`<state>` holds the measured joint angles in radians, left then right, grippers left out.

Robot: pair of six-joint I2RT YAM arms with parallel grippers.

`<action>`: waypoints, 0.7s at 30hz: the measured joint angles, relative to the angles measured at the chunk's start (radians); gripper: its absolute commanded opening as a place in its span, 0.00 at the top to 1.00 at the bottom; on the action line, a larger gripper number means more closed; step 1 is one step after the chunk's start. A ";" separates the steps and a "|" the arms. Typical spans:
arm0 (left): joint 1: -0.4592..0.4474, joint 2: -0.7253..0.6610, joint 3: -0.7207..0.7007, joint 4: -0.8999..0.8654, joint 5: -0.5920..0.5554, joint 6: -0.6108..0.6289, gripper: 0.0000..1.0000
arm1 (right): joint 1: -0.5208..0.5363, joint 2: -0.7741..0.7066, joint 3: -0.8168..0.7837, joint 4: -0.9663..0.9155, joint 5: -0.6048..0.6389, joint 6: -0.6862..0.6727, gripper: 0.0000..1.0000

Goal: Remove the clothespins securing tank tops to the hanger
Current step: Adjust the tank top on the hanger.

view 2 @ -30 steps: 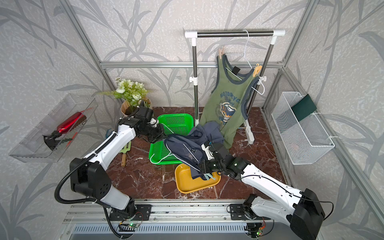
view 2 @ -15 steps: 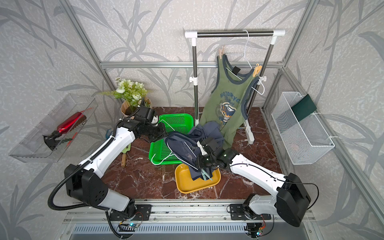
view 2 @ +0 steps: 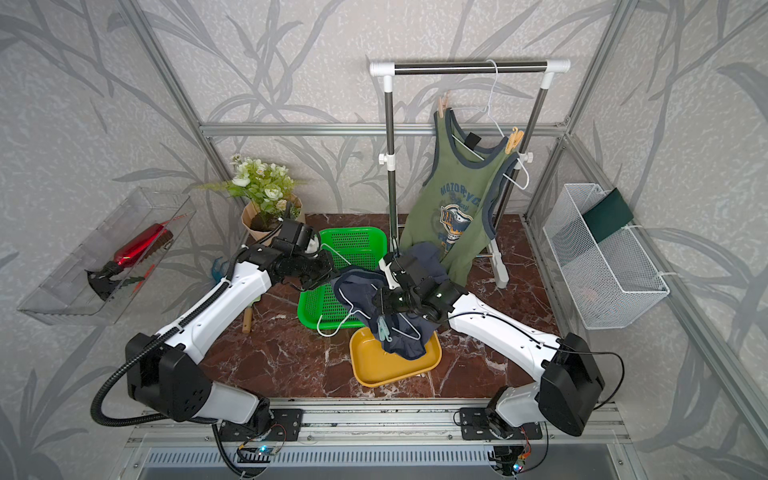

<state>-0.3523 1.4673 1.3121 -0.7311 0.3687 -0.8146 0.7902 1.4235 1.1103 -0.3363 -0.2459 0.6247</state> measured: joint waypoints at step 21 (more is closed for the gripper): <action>0.088 0.061 -0.119 0.180 0.114 -0.134 1.00 | 0.004 -0.229 0.118 -0.318 0.010 -0.383 0.20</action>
<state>-0.2642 1.5284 1.1934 -0.5510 0.4828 -0.9482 0.7940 1.1950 1.2282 -0.6544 -0.2356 0.2417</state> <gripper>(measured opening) 0.057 0.772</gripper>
